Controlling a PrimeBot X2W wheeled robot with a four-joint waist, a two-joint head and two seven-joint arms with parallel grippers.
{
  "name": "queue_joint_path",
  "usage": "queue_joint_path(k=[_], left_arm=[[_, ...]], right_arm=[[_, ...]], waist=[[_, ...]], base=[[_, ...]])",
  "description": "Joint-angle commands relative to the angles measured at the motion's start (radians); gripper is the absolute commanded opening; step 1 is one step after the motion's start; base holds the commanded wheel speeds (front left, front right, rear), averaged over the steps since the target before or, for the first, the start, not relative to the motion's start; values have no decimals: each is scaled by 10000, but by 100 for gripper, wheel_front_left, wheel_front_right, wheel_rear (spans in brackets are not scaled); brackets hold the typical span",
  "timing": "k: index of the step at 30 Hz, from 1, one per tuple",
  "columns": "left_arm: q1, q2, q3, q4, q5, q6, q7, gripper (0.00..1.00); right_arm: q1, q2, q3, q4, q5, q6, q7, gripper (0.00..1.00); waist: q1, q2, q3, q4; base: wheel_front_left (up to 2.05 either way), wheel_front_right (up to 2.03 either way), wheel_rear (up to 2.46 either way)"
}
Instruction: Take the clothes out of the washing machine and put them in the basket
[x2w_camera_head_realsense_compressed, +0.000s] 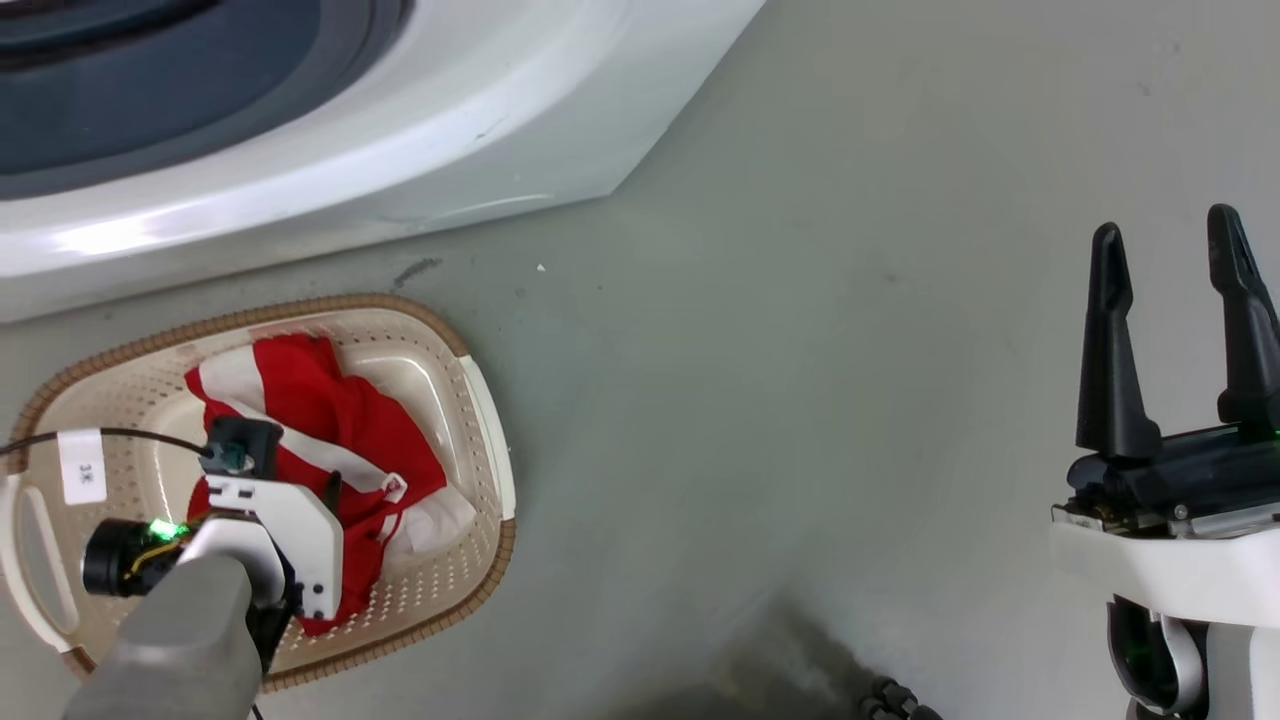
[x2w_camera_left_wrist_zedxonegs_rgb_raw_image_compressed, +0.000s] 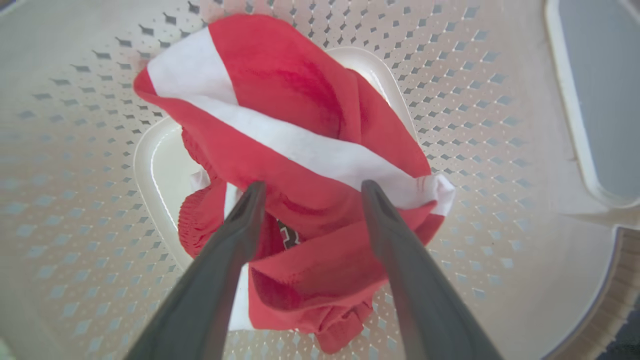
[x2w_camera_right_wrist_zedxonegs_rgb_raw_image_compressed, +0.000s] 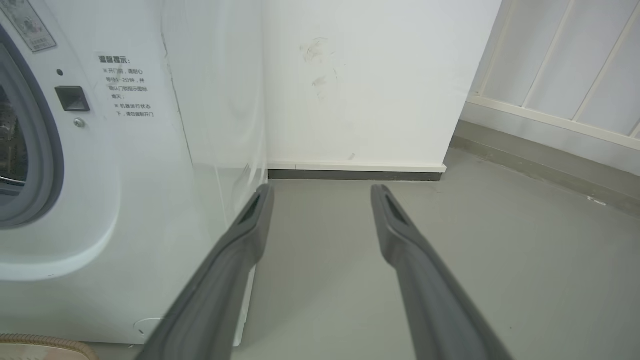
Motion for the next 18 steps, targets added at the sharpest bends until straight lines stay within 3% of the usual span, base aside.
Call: queue_joint_path(k=[1, 11, 18], left_arm=[[188, -56, -6, 36, -30, 2, -48, 100], [1138, -575, 8, -204, 101, 273, -847, 100], [2255, -410, 929, -2248, 804, 1115, -867, 100]], right_arm=[[63, 2, 9, 33, -46, -7, -23, 100], [739, 2, 119, 369, -452, -7, -23, 100], [1332, 2, 56, 581, -716, -7, -23, 100]], waist=[[-1, 0, -290, 48], [-1, 0, -2181, 485], [-1, 0, -3383, 916]], base=[[0, 0, 0], [0, 0, 0], [0, 0, 0]])
